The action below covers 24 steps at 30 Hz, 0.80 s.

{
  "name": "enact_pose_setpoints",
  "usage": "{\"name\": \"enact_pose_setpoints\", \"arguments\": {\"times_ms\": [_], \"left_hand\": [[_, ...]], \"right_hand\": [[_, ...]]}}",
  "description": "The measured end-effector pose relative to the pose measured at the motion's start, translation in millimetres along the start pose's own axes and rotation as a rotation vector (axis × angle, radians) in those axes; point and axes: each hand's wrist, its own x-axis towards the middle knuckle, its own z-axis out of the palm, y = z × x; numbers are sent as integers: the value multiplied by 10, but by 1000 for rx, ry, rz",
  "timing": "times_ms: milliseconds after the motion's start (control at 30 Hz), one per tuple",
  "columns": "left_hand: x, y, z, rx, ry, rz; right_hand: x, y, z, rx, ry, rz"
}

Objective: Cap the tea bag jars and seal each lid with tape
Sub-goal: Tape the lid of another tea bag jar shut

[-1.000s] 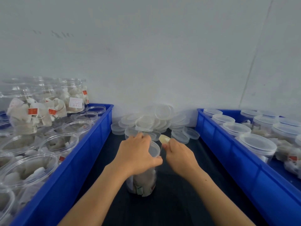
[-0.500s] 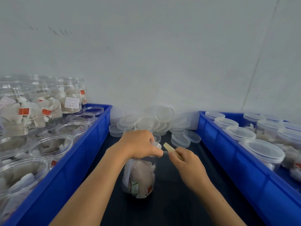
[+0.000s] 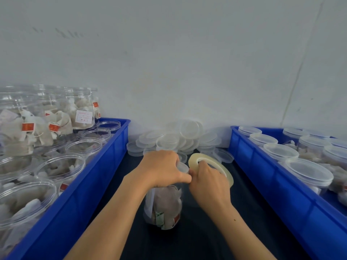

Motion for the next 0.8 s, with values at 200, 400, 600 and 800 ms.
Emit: {"name": "enact_pose_setpoints", "arguments": {"times_ms": [200,400,600,800], "left_hand": [[-12,4,-7,2,3,-3],[-3,-1,-13,26,16,0],[-23,13,6,56,35,12],[-26,39,9,80,52,11]], "right_hand": [[71,-5,-8,63,15,35],[143,17,32,83,34,60],[201,67,87,69,48,103],[257,76,101,62,37,141]]}}
